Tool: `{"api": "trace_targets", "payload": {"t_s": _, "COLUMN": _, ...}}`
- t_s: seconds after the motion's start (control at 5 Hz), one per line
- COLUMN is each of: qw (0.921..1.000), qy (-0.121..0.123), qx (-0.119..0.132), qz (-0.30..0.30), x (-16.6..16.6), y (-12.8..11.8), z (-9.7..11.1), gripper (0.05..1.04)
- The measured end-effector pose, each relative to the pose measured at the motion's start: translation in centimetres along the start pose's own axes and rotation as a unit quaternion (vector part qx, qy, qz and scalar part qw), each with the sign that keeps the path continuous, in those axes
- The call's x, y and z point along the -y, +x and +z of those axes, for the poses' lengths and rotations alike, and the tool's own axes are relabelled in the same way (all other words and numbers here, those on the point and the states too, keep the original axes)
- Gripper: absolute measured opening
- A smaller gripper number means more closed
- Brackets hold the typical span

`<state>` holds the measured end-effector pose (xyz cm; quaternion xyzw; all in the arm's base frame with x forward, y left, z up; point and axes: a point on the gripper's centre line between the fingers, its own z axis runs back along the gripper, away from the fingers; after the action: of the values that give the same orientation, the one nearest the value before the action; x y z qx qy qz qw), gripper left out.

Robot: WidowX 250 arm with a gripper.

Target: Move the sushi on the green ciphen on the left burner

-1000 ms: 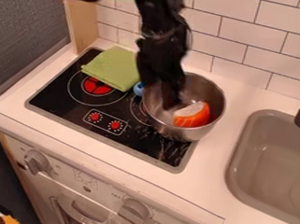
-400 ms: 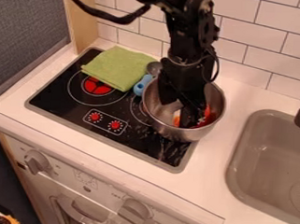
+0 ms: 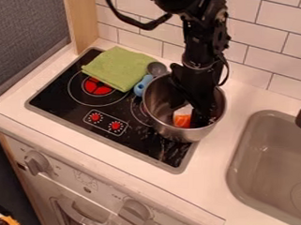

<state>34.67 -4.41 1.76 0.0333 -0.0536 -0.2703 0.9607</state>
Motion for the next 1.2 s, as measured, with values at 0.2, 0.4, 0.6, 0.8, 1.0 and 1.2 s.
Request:
{"api": "trace_targets", "payload": {"t_s": 0.2, "qw": 0.9999, "qy": -0.009, "qx": 0.012, "qz": 0.006, "x": -0.1, "y": 0.8, "z": 0.5, "gripper": 0.672}}
{"api": "trace_targets", "payload": {"t_s": 0.4, "qw": 0.9991, "qy": -0.027, "qx": 0.028, "qz": 0.017, "x": -1.0, "y": 0.7, "z": 2.0, "gripper": 0.615}}
{"api": "trace_targets", "payload": {"t_s": 0.6, "qw": 0.9936, "qy": -0.031, "qx": 0.090, "qz": 0.061, "x": -4.1, "y": 1.5, "z": 6.9, "gripper": 0.615}}
{"api": "trace_targets", "payload": {"t_s": 0.8, "qw": 0.9833, "qy": -0.024, "qx": 0.118, "qz": 0.136, "x": -10.0, "y": 1.3, "z": 9.9, "gripper": 0.615}}
{"api": "trace_targets", "payload": {"t_s": 1.0, "qw": 0.9792, "qy": -0.009, "qx": 0.082, "qz": 0.185, "x": -14.8, "y": 1.0, "z": 7.6, "gripper": 0.615}}
{"api": "trace_targets", "payload": {"t_s": 1.2, "qw": 0.9786, "qy": 0.014, "qx": 0.049, "qz": 0.199, "x": -16.9, "y": 1.3, "z": 5.6, "gripper": 0.615}}
